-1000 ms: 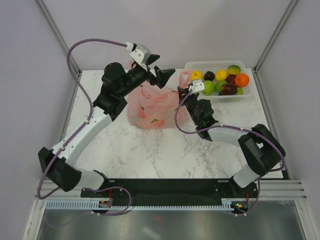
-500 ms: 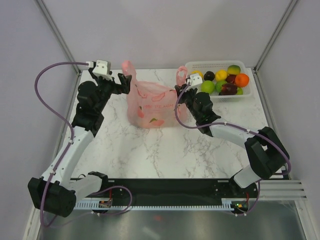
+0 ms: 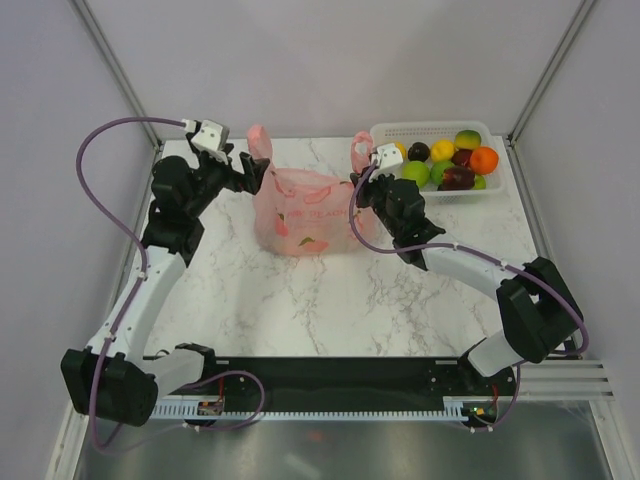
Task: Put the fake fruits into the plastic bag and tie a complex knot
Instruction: Tie the plastic bag at the center of the board.
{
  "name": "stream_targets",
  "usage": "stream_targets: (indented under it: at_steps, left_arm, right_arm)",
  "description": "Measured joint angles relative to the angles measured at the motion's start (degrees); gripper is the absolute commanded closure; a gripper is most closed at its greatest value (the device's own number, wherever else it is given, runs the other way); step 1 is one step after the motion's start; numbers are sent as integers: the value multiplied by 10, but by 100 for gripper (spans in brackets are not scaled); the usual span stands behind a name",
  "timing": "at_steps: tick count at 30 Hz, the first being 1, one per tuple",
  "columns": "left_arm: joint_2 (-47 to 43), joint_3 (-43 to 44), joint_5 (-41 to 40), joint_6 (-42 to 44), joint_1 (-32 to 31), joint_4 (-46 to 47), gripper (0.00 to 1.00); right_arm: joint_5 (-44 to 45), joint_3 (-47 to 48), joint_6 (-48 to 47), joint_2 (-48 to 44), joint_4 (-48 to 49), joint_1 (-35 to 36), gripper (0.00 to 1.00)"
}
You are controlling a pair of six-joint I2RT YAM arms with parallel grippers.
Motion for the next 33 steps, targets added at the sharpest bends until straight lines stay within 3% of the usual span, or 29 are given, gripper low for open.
stream_targets:
  at_steps: [8, 17, 25, 33]
  left_arm:
    - [75, 5, 164, 17, 79, 2, 0]
    - [143, -19, 367, -29, 181, 165, 0]
    - [226, -36, 506, -112, 188, 366, 0]
    - [248, -28, 566, -103, 189, 421, 0]
  right_arm:
    - [-17, 33, -4, 0, -33, 0, 100]
    - [-25, 37, -18, -2, -60, 0, 100]
    - [-36, 47, -25, -2, -74, 0, 100]
    - [-38, 47, -31, -2, -79, -2, 100]
